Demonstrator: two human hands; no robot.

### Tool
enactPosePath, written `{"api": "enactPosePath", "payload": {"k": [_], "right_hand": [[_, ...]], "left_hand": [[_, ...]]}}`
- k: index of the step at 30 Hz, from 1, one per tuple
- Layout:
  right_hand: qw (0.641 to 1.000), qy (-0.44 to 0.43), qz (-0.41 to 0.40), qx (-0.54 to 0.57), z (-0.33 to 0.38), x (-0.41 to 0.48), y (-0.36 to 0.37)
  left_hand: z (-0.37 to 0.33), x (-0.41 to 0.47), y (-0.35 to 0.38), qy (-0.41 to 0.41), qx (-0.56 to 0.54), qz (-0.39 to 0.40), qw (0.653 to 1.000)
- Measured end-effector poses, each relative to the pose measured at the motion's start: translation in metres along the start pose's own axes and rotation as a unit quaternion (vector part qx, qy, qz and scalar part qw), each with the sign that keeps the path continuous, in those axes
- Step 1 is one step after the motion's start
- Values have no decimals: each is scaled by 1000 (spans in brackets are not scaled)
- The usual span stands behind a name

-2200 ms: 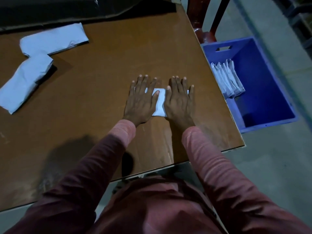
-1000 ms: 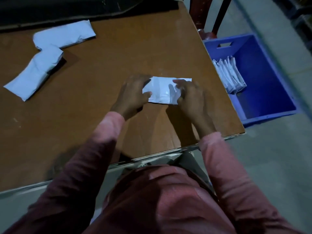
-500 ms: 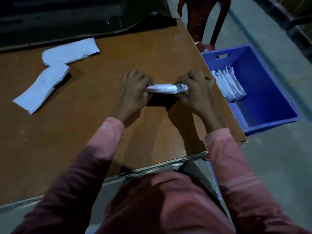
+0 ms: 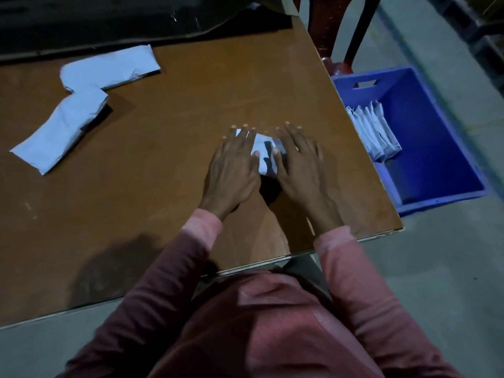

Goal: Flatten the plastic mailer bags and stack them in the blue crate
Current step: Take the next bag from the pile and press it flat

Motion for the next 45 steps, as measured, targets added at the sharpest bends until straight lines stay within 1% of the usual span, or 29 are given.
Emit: {"api": "enactPosePath", "payload": {"k": [2,4,8,12,20,24,26,28,30,31,33,36,39,42,45], "right_hand": [[999,16,43,7,-4,4,22],[997,46,61,15,-10,-3,38],[997,61,41,-13,-15,-14,45],[997,68,26,-22,-12,-13,44],[998,46,5,-42,-11,-6,44],[998,44,10,-44,-10,-3,44],[998,40,20,-41,-12,-2,43],[998,19,48,-36,-12,1,41],[994,-15,89,-54,-12,3,37],[993,-25,94,-65,-12,3,33],[995,-15,76,-60,-11,0,23],[997,15,63,-29,-15,-14,19],[998,29,60,-15,-23,-20,22],[997,58,36,20,-26,-21,29],[998,65,8,23,-29,-22,36]], "left_hand": [[-1,10,18,-17,42,39,998],[2,8,38,-24,73,64,995],[12,-2,53,-23,61,45,997],[12,0,54,-20,85,44,995],[13,7,53,-30,104,35,994],[14,12,48,-37,116,36,992],[14,16,41,-36,135,50,989],[14,22,31,-32,154,59,986],[12,21,21,-31,155,45,986],[11,18,18,-27,148,30,988],[9,8,17,-19,118,0,993],[14,-8,30,-33,66,15,997],[19,-14,41,-29,67,22,997],[21,-13,45,-29,81,24,996],[19,-12,47,-34,87,30,995]]}}
Point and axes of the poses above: each hand's wrist, its own x-axis towards the middle knuckle, its own y-axis out of the palm, z = x × y, the point moved 8 cm from there along x, towards the middle knuckle, and after that the axes turned 1 degree about x, right-handed, at the moved point
